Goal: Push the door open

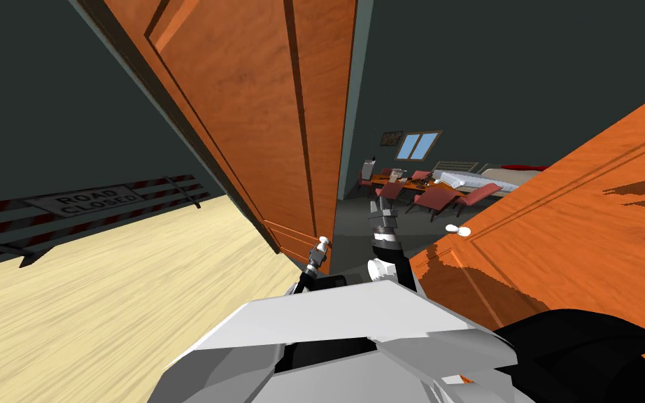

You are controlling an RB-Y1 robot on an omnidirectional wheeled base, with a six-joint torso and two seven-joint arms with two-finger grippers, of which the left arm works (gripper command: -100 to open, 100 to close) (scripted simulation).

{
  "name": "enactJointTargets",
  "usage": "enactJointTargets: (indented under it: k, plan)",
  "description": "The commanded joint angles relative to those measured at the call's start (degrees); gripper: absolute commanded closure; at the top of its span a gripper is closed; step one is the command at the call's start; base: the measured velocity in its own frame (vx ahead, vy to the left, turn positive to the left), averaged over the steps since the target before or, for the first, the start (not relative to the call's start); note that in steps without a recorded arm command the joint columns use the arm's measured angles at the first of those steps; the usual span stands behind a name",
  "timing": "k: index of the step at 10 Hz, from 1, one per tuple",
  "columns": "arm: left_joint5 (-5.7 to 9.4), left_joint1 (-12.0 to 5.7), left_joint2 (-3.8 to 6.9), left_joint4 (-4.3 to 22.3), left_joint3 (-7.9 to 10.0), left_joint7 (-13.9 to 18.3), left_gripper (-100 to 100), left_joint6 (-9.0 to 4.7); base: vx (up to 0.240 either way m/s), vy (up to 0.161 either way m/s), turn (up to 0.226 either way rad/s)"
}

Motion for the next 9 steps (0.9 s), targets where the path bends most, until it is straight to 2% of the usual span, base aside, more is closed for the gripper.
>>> enactJointTargets:
  k: [1,4,5,9]
  plan:
    - [0.97,0.41,0.91,-1.0,2.01,-0.6,100,0.52,0.108,-0.124,0.062]
    - [1.54,0.34,0.92,-0.9,3.03,-0.9,100,0.44,0.098,-0.112,0.048]
    - [2.12,0.26,0.83,-0.9,4.06,-1.3,100,0.36,0.101,-0.086,0.03]
    - [3.24,0.11,0.5,-0.8,6.06,-1.9,100,0.21,0.086,-0.122,0.051]
